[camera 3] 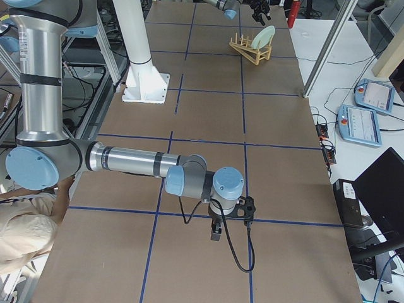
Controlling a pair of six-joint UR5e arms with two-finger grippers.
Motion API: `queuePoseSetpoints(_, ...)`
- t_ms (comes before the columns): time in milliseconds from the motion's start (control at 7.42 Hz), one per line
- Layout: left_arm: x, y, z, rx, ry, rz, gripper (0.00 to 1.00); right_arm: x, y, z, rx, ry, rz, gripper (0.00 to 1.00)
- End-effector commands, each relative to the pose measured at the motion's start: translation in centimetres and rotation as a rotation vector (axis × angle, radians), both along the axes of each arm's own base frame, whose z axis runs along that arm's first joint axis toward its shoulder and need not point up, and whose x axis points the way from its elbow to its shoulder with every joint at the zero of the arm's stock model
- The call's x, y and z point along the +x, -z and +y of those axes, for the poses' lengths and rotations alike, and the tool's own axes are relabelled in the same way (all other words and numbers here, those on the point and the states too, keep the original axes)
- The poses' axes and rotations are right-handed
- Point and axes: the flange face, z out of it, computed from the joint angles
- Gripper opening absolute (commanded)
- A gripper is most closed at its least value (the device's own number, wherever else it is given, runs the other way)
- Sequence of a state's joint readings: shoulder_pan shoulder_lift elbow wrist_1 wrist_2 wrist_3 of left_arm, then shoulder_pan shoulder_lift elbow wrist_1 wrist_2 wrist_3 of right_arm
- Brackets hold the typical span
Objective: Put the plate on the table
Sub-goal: 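Move the left gripper to the pale green plate's rim in the rack, then close the left gripper on the plate's rim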
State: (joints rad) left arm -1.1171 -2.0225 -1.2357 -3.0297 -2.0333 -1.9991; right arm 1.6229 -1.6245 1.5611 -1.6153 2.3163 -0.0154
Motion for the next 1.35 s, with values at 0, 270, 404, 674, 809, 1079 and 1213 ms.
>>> queuePoseSetpoints(0, 1.7, -0.5, -0.6, -0.021, -0.007, -0.008, 0.64, 0.0, 0.0, 0.0, 0.0, 0.0, 0.0, 1.0)
queuePoseSetpoints(270, 1.9, 0.2, -1.0, -0.017, 0.002, -0.001, 0.63, 0.0, -0.1, 0.0, -0.001, 0.0, 0.0, 1.0)
queuePoseSetpoints(404, 2.0, 0.7, -1.2, -0.014, 0.002, 0.004, 0.61, 0.0, 0.0, 0.0, 0.0, 0.0, 0.0, 1.0)
queuePoseSetpoints(674, 2.0, 0.8, -1.2, -0.013, 0.002, 0.004, 0.55, 0.0, 0.0, 0.0, 0.0, 0.0, 0.0, 1.0)
queuePoseSetpoints(809, 2.0, 1.3, -1.5, -0.01, 0.019, 0.006, 0.43, 0.0, 0.0, 0.0, 0.0, 0.0, 0.0, 1.0)
queuePoseSetpoints(1079, 2.1, 1.6, -1.7, -0.005, 0.025, 0.007, 0.39, 0.0, -0.1, 0.0, -0.001, 0.0, 0.0, 1.0)
queuePoseSetpoints(1213, 2.1, 1.6, -1.7, -0.004, 0.025, 0.007, 0.37, 0.0, 0.0, 0.0, 0.0, 0.0, 0.0, 1.0)
